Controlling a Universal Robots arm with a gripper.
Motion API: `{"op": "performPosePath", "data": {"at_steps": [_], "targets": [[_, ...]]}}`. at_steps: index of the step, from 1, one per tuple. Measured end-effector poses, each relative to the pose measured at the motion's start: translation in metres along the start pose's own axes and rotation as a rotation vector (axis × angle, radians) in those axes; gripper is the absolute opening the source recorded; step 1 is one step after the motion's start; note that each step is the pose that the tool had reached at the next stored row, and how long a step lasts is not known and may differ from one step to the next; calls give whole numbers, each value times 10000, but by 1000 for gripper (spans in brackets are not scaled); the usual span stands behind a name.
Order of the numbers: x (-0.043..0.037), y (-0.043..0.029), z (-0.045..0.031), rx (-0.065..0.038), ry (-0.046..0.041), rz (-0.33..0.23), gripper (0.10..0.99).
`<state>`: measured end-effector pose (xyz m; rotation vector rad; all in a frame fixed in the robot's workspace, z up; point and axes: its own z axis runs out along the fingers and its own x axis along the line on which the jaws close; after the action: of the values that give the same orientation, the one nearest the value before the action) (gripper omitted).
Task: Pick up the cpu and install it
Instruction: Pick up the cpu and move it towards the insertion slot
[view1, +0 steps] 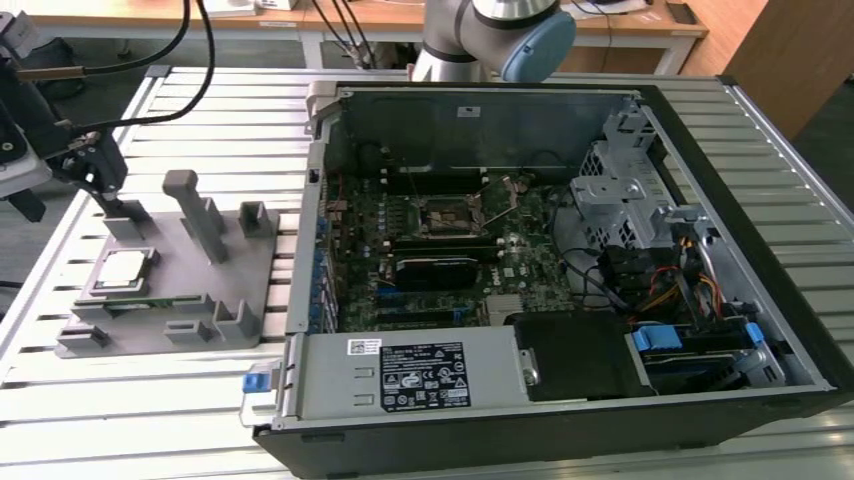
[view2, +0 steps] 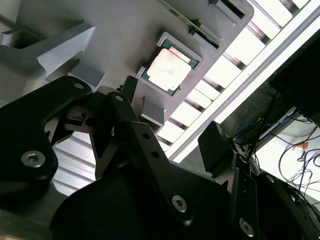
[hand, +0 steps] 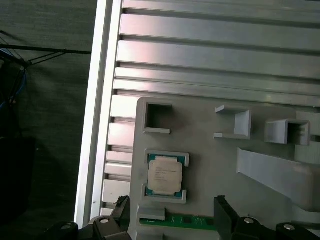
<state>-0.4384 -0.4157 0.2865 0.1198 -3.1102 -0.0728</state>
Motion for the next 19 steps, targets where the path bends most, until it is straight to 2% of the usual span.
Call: {"op": "performPosePath", "data": {"at_steps": [19], "targets": [[-1, -11, 66, 1, 3, -58, 761]]}}
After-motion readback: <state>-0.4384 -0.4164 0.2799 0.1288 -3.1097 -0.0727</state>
